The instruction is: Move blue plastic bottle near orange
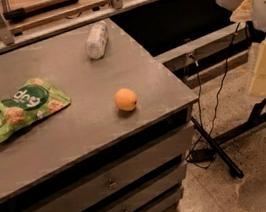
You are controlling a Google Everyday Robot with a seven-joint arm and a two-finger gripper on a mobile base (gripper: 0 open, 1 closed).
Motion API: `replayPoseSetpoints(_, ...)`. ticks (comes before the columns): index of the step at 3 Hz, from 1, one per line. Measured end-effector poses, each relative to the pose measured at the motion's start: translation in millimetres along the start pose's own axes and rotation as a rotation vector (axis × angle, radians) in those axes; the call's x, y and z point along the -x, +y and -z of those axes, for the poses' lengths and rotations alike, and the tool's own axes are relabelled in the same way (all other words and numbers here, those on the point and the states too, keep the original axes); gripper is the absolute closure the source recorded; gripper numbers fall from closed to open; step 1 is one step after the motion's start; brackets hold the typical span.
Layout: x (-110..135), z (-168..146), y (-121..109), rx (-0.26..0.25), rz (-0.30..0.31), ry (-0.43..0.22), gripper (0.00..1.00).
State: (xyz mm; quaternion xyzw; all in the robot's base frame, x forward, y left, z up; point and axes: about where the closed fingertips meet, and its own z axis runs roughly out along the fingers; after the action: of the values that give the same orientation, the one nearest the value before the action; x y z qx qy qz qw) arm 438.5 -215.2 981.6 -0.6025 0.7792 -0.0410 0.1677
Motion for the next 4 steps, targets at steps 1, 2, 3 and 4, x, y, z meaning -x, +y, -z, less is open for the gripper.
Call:
replayPoseSetpoints(1,0.0,0.0,0.0,0.000,0.000,0.000,0.00)
replayPoseSetpoints(2,2.6,-0.5,-3.3,-0.008,-0.013,-0.027,0.00)
replayPoseSetpoints(3,18.5,-8.4,-26.3,-0.033,-0.077,-0.178,0.00)
replayPoseSetpoints(4,36.4,-22.7,-62.7,-0.064,-0.141,-0.331,0.00)
